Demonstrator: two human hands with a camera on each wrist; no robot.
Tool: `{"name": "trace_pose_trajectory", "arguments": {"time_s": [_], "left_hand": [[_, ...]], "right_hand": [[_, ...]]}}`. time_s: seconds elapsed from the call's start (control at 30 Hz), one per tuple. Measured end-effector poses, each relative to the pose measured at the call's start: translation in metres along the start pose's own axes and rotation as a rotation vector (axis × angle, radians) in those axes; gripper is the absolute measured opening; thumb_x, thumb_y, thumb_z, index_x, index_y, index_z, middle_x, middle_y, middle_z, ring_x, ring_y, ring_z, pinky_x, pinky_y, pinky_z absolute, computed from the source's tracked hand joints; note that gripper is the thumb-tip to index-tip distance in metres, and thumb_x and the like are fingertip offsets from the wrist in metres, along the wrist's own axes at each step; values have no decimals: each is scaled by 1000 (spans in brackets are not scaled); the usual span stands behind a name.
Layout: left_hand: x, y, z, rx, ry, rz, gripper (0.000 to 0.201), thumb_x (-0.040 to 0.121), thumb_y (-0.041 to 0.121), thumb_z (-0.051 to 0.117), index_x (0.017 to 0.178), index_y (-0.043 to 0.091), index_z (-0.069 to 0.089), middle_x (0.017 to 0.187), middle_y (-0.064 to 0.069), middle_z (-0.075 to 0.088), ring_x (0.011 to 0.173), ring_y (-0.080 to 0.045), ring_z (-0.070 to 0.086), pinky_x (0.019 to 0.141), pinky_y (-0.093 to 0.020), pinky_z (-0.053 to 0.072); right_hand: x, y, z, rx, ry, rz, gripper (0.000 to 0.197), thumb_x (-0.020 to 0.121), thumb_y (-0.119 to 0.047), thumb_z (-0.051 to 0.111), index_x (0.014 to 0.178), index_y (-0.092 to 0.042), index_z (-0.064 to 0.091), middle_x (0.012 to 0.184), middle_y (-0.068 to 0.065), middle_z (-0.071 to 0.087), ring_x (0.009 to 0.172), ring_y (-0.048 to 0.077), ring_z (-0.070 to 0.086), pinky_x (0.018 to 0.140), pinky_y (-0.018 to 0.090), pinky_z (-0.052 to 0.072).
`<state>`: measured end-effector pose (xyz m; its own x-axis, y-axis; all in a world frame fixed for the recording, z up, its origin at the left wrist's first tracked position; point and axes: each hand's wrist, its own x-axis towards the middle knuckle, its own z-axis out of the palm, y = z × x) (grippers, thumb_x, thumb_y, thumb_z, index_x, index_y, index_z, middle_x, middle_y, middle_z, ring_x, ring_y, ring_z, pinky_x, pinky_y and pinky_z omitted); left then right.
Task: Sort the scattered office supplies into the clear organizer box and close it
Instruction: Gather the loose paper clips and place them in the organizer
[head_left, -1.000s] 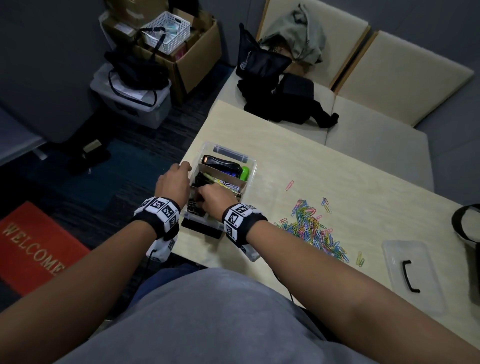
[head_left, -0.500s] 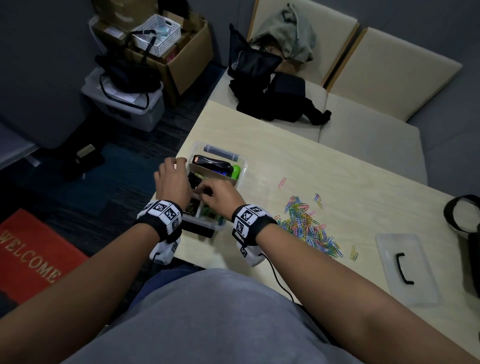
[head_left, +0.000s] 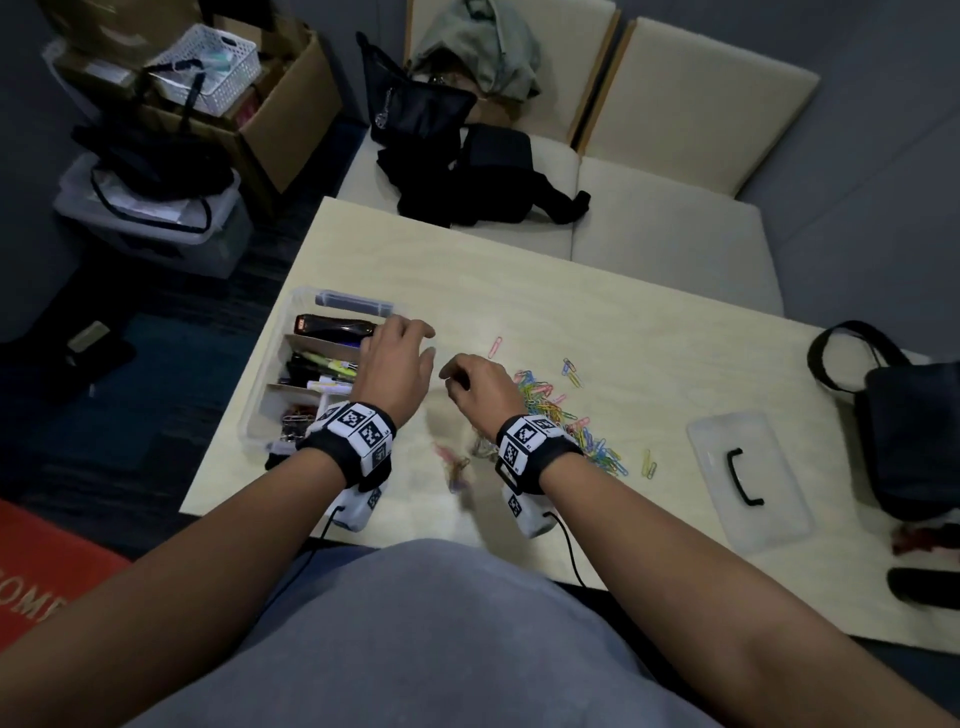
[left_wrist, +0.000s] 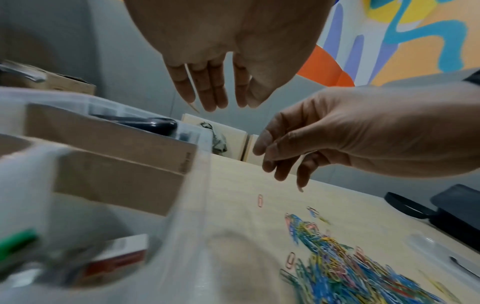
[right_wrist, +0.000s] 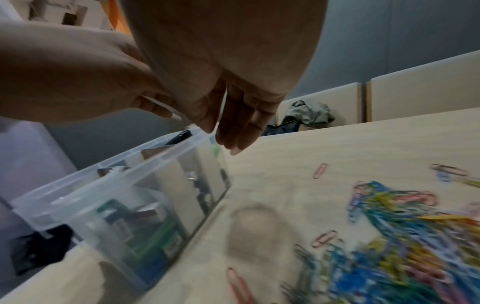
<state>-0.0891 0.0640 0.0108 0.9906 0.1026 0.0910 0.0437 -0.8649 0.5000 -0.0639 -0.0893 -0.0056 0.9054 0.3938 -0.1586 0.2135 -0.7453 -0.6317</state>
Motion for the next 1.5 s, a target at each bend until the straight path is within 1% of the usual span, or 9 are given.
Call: {"name": "trace_pose_trajectory", "arguments": {"time_s": [0.17, 0.4, 0.57, 0.63, 0.77, 0.97, 1.1, 1.33, 1.5], "left_hand": [[11, 30, 24, 0, -103, 58, 24, 94, 23, 55, 118, 17, 59, 114, -8, 55, 99, -31, 58, 88, -42, 42], [30, 60, 62, 45, -325, 96, 28, 98, 29, 50, 121, 18, 59, 116, -6, 58, 97, -31, 61, 85, -40, 46], [48, 75, 94, 116, -444, 90, 35, 98, 28, 50, 130, 15, 54, 125, -10, 52, 102, -34, 60, 88, -42, 47], [55, 80, 108, 152, -484, 82, 40, 98, 28, 51, 135, 12, 49, 131, -13, 48, 108, -35, 57, 91, -44, 47], [67, 84, 133, 203, -479, 44, 53, 96, 27, 54, 142, 5, 37, 140, -18, 39, 119, -37, 48, 95, -47, 46], [86, 78, 160, 192, -468, -178, 52, 95, 24, 56, 139, 6, 36, 132, -18, 38, 115, -38, 46, 92, -46, 46], [93, 74, 176, 224, -513, -232, 54, 94, 26, 56, 141, 5, 36, 132, -18, 37, 115, -38, 44, 92, -46, 44], [80, 93, 193, 206, -619, 64, 36, 90, 23, 59, 122, 7, 52, 117, -16, 47, 100, -37, 51, 80, -44, 47], [62, 95, 193, 281, -719, 212, 61, 75, 37, 76, 124, 14, 47, 120, -9, 45, 107, -31, 47, 87, -41, 39]], "right_hand": [[-8, 45, -26, -65, -34, 85, 21, 91, -11, 53, 105, -13, 68, 102, 6, 69, 90, 23, 64, 79, 35, 53], [-9, 103, -48, -127, -37, 155, 19, 91, -12, 52, 100, -16, 69, 102, 4, 68, 92, 25, 63, 77, 38, 53], [-2, 140, -57, -184, -46, 213, 19, 94, -16, 53, 104, -15, 69, 108, 8, 65, 96, 27, 62, 77, 35, 52], [2, 155, -60, -197, -59, 235, 21, 94, -16, 53, 109, -13, 67, 117, 11, 61, 106, 28, 60, 82, 35, 51], [10, 180, -65, -189, -81, 285, 30, 96, -16, 53, 124, -6, 58, 131, 15, 48, 115, 30, 54, 96, 41, 49], [27, 209, -69, -246, -143, 348, 38, 91, -9, 53, 128, -3, 51, 127, 18, 42, 114, 35, 46, 91, 43, 48], [35, 218, -69, -293, -132, 332, 37, 91, -14, 54, 126, -5, 51, 126, 16, 43, 113, 34, 45, 90, 43, 49], [34, 217, -59, -257, -119, 110, 22, 93, -10, 52, 112, -8, 63, 114, 12, 52, 104, 31, 49, 87, 39, 45], [13, 223, -52, -198, -173, 19, 28, 89, -10, 56, 116, -6, 63, 110, 12, 52, 102, 31, 50, 84, 42, 45]]}}
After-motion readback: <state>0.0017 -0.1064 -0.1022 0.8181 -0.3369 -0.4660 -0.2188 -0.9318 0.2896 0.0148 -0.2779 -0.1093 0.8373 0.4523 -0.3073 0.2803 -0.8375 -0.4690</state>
